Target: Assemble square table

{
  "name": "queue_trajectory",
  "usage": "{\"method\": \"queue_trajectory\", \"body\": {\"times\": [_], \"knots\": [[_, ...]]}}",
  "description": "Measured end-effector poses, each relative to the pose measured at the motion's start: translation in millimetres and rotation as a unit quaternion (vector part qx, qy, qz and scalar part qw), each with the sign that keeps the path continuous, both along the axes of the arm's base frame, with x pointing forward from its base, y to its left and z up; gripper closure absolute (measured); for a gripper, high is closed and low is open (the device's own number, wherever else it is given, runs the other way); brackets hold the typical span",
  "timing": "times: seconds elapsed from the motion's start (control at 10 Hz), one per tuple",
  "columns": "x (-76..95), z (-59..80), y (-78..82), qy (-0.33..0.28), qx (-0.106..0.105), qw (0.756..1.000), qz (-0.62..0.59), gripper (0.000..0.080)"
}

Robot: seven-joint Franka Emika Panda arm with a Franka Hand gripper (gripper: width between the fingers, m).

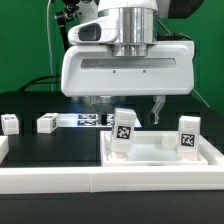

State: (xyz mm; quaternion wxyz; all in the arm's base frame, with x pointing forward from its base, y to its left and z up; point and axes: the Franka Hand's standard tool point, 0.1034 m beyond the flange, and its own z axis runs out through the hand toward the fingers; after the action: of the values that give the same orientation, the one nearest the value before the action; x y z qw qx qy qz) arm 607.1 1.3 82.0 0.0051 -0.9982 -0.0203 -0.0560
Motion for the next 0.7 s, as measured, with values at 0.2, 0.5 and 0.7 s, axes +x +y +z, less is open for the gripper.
{"method": "queue_trajectory", "body": {"times": [0.2, 0.5, 0.7], "knots": [[1.8, 1.6, -1.9, -0.002, -0.001, 1.0, -0.001, 0.015], [10.0, 10.5, -8.5, -0.009, -0.001, 1.0, -0.005, 0.015], [9.8, 9.9, -10.3, -0.01, -0.002, 1.0, -0.006, 0.0241]]}}
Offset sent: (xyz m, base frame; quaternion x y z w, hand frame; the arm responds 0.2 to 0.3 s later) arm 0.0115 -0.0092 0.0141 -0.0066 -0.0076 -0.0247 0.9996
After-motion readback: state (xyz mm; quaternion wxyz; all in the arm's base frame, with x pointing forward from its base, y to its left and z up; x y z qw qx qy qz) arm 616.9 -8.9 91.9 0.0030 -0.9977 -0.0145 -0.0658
